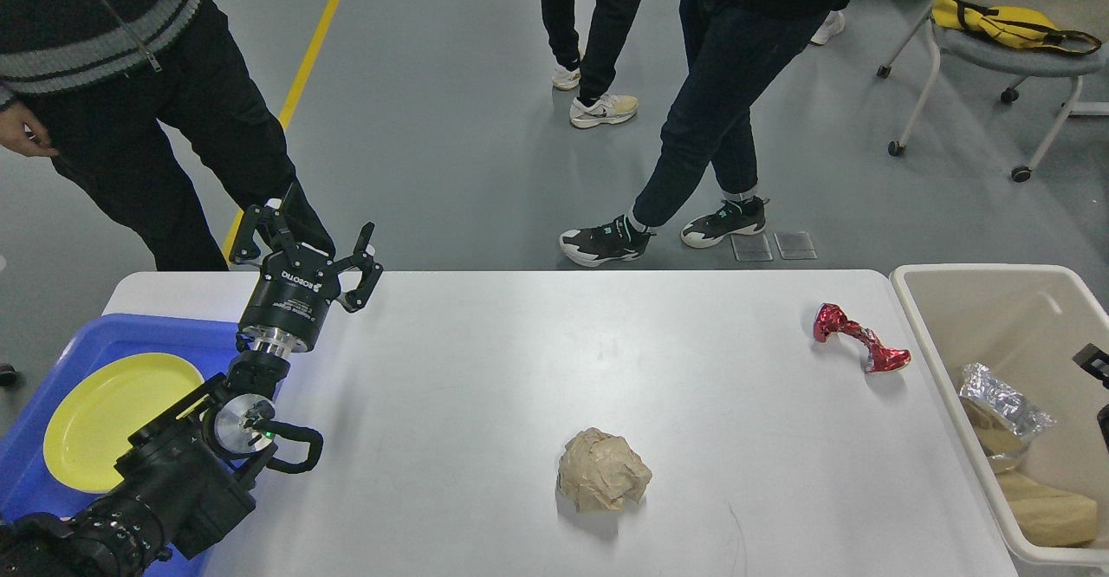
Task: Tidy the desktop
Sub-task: 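Withdraw the right gripper from the bin and raise it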
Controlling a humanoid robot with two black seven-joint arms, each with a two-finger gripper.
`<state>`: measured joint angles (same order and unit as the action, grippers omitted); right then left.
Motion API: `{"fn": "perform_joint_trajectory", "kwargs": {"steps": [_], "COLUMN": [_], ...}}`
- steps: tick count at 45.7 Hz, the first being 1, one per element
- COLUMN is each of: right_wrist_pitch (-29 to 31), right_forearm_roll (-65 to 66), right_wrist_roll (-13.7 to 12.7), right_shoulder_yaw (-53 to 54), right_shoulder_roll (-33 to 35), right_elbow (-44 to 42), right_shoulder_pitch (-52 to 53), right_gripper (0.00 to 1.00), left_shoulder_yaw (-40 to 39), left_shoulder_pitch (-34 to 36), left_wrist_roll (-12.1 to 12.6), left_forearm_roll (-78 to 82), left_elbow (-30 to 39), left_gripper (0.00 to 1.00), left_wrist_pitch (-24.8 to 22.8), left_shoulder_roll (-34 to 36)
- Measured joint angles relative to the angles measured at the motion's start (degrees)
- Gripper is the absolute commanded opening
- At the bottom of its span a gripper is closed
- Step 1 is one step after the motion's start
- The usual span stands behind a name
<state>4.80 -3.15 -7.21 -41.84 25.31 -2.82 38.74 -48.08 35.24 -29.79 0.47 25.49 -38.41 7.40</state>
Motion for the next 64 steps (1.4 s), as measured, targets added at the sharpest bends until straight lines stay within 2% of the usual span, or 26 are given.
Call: {"fn": "perform_joint_trajectory", "kwargs": {"steps": [8, 17, 29, 34, 40, 49, 55, 64], "right_wrist_pitch": [2.1, 15.3, 28.4, 30.1, 30.2, 28.7, 24.9, 19.0], "right_forearm_roll": [-0.5, -2.5, -2.8, -2.0, -1.5, -1.3, -1.3, -0.8], "right_wrist_roll": [0.4, 4.8, 5.4, 5.4, 5.3, 4.8, 4.5, 3.9], "right_shoulder_yaw": [0.3, 6.2, 8.0, 6.6, 0.9, -8.3, -13.0, -14.8], "right_shoulder_roll": [0.0, 0.7, 2.3, 3.4, 5.1, 8.0, 9.5, 10.1], "right_elbow": [0.3, 0.2, 0.4, 3.1, 11.9, 33.2, 49.5, 70.1], "right_shoulder_pitch": [3.0, 10.4, 21.4, 28.1, 36.9, 51.5, 61.5, 70.7], "right_gripper": [1.00, 1.00, 1.00, 1.00, 1.00, 1.00, 1.00, 1.00], "left_shoulder_yaw": [0.0, 0.0, 0.0, 0.0, 0.0, 0.0, 0.0, 0.0], "left_shoulder_pitch": [0.0, 0.0, 0.0, 0.0, 0.0, 0.0, 0.0, 0.0], "left_wrist_roll": [0.0, 0.0, 0.0, 0.0, 0.0, 0.0, 0.0, 0.0], "left_forearm_roll": [0.0, 0.0, 0.0, 0.0, 0.0, 0.0, 0.0, 0.0], "left_elbow": [0.0, 0.0, 0.0, 0.0, 0.0, 0.0, 0.0, 0.0], "left_gripper": [1.00, 1.00, 1.00, 1.00, 1.00, 1.00, 1.00, 1.00], "left_wrist_pitch": [0.0, 0.0, 0.0, 0.0, 0.0, 0.0, 0.0, 0.0], "left_shoulder_roll": [0.0, 0.0, 0.0, 0.0, 0.0, 0.0, 0.0, 0.0]}}
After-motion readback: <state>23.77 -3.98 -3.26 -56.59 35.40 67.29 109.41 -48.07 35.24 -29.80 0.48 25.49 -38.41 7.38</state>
